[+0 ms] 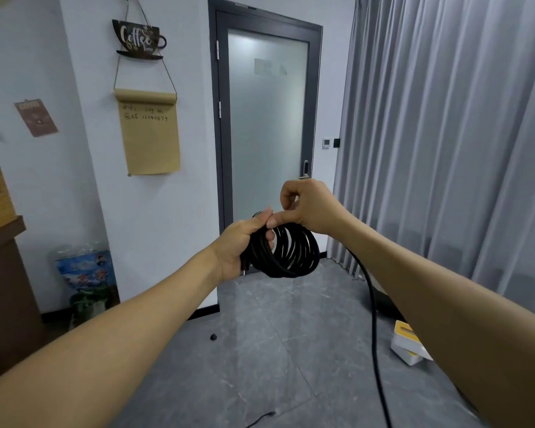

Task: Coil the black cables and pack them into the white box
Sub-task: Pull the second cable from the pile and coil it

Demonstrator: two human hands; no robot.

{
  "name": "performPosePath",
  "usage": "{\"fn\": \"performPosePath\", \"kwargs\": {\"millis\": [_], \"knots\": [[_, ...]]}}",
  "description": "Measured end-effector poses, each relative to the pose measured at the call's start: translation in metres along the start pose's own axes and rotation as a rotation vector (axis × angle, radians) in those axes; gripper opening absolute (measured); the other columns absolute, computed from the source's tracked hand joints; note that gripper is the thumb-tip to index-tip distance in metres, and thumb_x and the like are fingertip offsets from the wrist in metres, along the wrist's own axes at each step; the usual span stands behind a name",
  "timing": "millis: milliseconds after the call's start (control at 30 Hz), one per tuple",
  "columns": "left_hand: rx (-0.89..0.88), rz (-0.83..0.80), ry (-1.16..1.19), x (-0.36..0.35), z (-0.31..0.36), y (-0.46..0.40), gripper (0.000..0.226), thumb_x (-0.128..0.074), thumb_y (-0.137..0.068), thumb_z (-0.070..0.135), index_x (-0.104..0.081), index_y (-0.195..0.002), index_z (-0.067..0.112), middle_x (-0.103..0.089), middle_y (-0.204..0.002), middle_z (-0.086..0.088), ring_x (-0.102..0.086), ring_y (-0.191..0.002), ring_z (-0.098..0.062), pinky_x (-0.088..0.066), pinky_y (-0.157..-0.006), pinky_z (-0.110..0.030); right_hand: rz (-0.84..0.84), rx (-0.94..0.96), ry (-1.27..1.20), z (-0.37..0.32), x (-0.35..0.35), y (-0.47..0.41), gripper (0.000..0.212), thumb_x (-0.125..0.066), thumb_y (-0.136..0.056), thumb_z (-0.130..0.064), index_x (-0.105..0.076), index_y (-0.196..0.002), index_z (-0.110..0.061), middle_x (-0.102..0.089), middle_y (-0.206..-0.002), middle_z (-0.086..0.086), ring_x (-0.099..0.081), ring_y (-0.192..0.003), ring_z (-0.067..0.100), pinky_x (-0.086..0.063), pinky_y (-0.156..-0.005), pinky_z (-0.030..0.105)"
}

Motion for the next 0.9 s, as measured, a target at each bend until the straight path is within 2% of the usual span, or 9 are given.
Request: {"fn": "performPosePath", "kwargs": {"millis": [133, 233, 333, 433, 500, 600, 667, 767, 900], "knots": [[-0.047, 0.021, -0.072, 0.001, -0.001, 0.0, 0.018, -0.063, -0.081, 0.027, -0.058, -0.066, 0.016, -0.048, -0.049, 0.006, -0.045, -0.042, -0.005, -0.042, -0.045, -0.015, -0.117, -0.033, 0.003, 0.004, 0.004, 0.003, 0.033, -0.084, -0.066, -0.027, -0.055, -0.075, -0.015, -0.051, -0.068, -0.003, -0.042, -0.057, 0.009, -0.039, -0.057, 0.021], [-0.11, 0.132, -0.049, 0.014, 0.002, -0.002, 0.039, -0.061, -0.084, 0.007, -0.05, -0.048, 0.016, -0.045, -0.043, 0.004, -0.044, -0.038, -0.006, -0.038, -0.04, -0.015, -0.23, -0.124, 0.101, 0.02, 0.001, 0.014, 0.036, -0.082, -0.069, -0.031, -0.054, -0.088, -0.018, -0.052, -0.074, -0.007, -0.046, -0.065, 0.009, -0.039, -0.061, 0.021], [-0.145, 0.202, 0.023, 0.025, 0.008, -0.002, 0.03, -0.058, -0.086, 0.005, -0.047, -0.06, 0.013, -0.044, -0.041, 0.008, -0.044, -0.037, -0.004, -0.038, -0.04, -0.013, -0.278, -0.263, -0.003, 0.044, -0.016, 0.029, 0.032, -0.067, -0.083, -0.04, -0.054, -0.1, -0.016, -0.057, -0.087, -0.002, -0.053, -0.078, 0.013, -0.045, -0.07, 0.027], [-0.136, 0.154, 0.217, 0.017, 0.005, -0.001, 0.026, -0.053, -0.087, 0.005, -0.048, -0.063, 0.015, -0.042, -0.04, 0.01, -0.043, -0.035, -0.002, -0.037, -0.039, -0.012, -0.262, -0.268, -0.302, 0.039, -0.028, 0.033, 0.035, -0.043, -0.098, -0.034, -0.055, -0.111, -0.004, -0.059, -0.09, 0.009, -0.056, -0.083, 0.018, -0.052, -0.082, 0.037], [-0.081, 0.068, 0.454, 0.01, 0.0, 0.001, 0.027, -0.054, -0.08, 0.007, -0.053, -0.056, 0.017, -0.043, -0.038, 0.01, -0.043, -0.034, -0.001, -0.037, -0.037, -0.012, -0.222, -0.277, -0.494, 0.029, -0.027, 0.031, 0.045, -0.034, -0.101, -0.035, -0.054, -0.116, 0.003, -0.058, -0.097, 0.024, -0.058, -0.089, 0.022, -0.054, -0.086, 0.031], [-0.029, -0.128, 0.693, 0.001, -0.004, 0.004, 0.029, -0.074, -0.056, 0.004, -0.048, -0.048, 0.017, -0.044, -0.038, 0.009, -0.047, -0.034, -0.003, -0.042, -0.038, -0.012, -0.258, -0.34, -0.689, 0.019, -0.028, 0.027, 0.047, -0.034, -0.099, -0.042, -0.056, -0.12, -0.007, -0.057, -0.121, 0.027, -0.062, -0.107, 0.028, -0.052, -0.092, 0.037], [-0.029, -0.228, 0.75, -0.002, -0.008, 0.005, 0.041, -0.08, -0.047, 0.001, -0.043, -0.053, 0.018, -0.045, -0.039, 0.009, -0.047, -0.035, -0.003, -0.044, -0.04, -0.012, -0.278, -0.362, -0.778, 0.014, -0.03, 0.026, 0.041, -0.038, -0.099, -0.042, -0.058, -0.117, -0.012, -0.058, -0.12, 0.021, -0.065, -0.101, 0.031, -0.054, -0.086, 0.039], [-0.033, -0.265, 0.733, -0.001, -0.009, 0.005, 0.054, -0.08, -0.044, 0.001, -0.035, -0.066, 0.021, -0.043, -0.038, 0.009, -0.045, -0.034, -0.003, -0.04, -0.038, -0.011, -0.261, -0.366, -0.806, 0.008, -0.032, 0.026, 0.022, -0.044, -0.098, -0.024, -0.058, -0.102, -0.008, -0.056, -0.099, 0.013, -0.058, -0.073, 0.02, -0.051, -0.077, 0.037], [0.025, -0.097, 0.571, 0.003, -0.007, 0.001, 0.03, -0.066, -0.059, 0.01, -0.039, -0.067, 0.02, -0.043, -0.04, 0.01, -0.043, -0.035, -0.003, -0.038, -0.039, -0.011, -0.191, -0.391, -0.8, 0.015, -0.035, 0.021, 0.017, -0.044, -0.093, 0.0, -0.052, -0.108, 0.001, -0.044, -0.083, 0.012, -0.046, -0.06, 0.014, -0.047, -0.082, 0.044]]}}
Point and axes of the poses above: each hand's wrist, its own y-axis away from the middle knuckle, its own x-axis out of the back of the hand, z = x × y, the point moved 5 cm from there along -y, towards the middle knuckle
